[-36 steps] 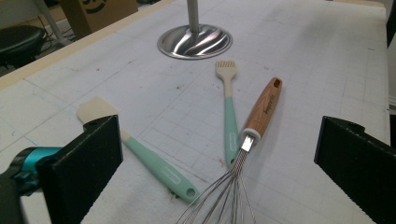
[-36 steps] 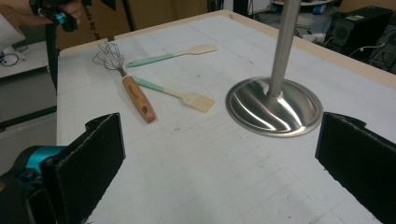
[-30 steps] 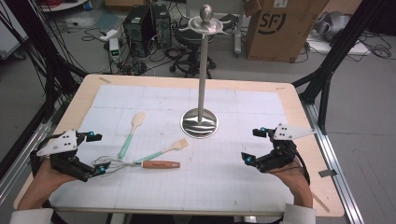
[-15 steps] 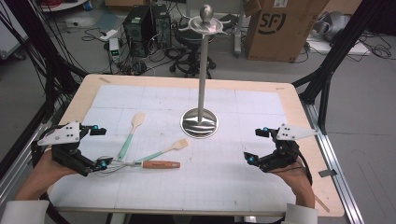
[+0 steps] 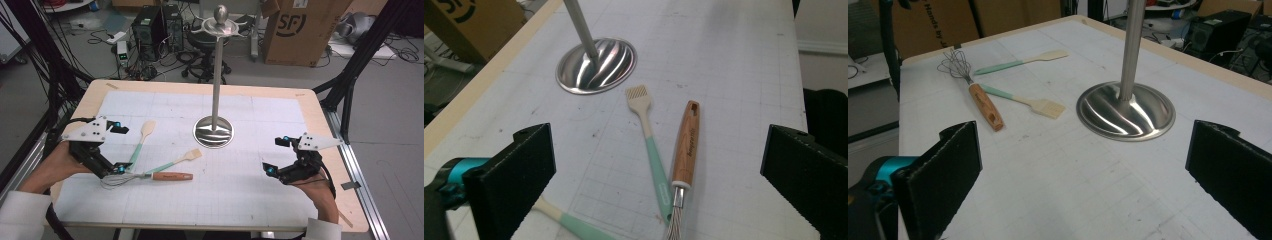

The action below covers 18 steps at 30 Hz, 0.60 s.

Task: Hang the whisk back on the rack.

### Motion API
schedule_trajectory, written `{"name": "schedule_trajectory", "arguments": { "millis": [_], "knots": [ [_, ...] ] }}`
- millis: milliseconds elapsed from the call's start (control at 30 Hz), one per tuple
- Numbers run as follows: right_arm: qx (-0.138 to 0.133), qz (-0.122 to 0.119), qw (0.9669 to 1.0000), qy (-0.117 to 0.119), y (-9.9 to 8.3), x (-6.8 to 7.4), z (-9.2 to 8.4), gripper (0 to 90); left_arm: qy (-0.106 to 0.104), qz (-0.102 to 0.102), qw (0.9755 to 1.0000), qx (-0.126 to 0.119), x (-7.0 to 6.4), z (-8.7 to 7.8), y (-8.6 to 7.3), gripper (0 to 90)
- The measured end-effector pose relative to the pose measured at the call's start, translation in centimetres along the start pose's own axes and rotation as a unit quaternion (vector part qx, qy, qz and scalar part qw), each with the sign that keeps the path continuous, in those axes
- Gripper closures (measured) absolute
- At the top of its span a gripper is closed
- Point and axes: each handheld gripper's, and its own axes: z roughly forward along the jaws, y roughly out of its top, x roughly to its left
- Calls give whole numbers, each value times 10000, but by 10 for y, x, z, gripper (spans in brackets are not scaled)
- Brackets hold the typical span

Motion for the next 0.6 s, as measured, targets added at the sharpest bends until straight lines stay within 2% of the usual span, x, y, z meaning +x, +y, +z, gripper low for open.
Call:
{"name": "schedule_trajectory", "arguments": {
  "millis": [33, 133, 233, 400, 433, 600],
  "knots": [
    [-18, 0, 10000, -2, 0, 0, 0, 3, -96, 56, 9999, 53, 1, 2, 5, 17],
    [-23, 10, 10000, -6, -1, -1, -2, 2, -211, 270, 9992, 189, 2, 11, 17, 17],
    [-19, 17, 10000, -5, -2, -1, -2, 3, -324, 358, 9984, 311, 4, 20, 25, 17],
    [-31, 3, 10000, -14, -1, -1, -2, 2, -471, 439, 9967, 504, 3, 37, 30, 17],
    [-36, 4, 10000, -13, -1, -1, -2, 2, -505, 506, 9958, 578, 3, 41, 30, 17],
    [-15, 1, 10000, -32, -2, -2, -1, 2, -684, 573, 9923, 859, 1, 60, 29, 17]
  ]
}}
